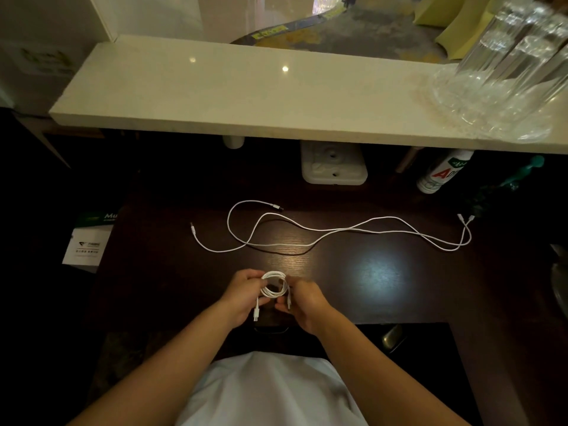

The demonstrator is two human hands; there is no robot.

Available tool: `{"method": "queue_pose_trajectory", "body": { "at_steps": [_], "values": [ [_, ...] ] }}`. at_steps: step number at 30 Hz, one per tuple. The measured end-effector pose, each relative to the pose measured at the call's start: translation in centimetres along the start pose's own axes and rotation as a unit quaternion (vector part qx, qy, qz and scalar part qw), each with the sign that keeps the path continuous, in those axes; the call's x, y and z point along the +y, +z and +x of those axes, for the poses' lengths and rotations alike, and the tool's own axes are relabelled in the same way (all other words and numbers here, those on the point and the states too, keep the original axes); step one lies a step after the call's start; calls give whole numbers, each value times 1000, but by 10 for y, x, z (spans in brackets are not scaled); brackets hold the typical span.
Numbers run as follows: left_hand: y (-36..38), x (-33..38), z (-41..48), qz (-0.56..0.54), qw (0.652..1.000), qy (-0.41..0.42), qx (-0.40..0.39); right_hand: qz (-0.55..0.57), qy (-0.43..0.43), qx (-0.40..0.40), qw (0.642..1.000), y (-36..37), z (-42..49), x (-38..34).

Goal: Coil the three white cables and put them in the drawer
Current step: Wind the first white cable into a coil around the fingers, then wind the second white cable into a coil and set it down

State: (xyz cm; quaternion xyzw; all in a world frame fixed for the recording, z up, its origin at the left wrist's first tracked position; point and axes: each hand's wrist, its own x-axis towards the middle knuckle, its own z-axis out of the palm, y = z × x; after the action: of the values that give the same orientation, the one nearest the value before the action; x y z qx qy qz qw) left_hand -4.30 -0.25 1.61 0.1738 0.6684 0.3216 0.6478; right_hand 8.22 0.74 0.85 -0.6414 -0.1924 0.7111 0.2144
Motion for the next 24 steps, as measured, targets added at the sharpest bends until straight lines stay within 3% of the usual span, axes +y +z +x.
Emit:
{"method": "queue_pose_trajectory", "body": {
  "at_steps": [6,11,15,18,21,24],
  "values": [
    [-12,-19,36,97,992,29,69,-57,-8,4,998,5,7,4],
    [-10,-11,37,74,993,49,77,-88,-22,-1,996,4,11,4],
    [-16,-2,41,59,993,57,80,-195,-68,48,977,-1,23,6],
    [-29,4,46,111,983,102,105,-245,-91,67,963,-8,31,5],
    [-46,14,50,232,941,197,150,-254,-100,102,957,-14,30,-3],
    [-60,21,61,414,841,288,194,-252,-127,137,949,-17,35,-14]
  ]
}}
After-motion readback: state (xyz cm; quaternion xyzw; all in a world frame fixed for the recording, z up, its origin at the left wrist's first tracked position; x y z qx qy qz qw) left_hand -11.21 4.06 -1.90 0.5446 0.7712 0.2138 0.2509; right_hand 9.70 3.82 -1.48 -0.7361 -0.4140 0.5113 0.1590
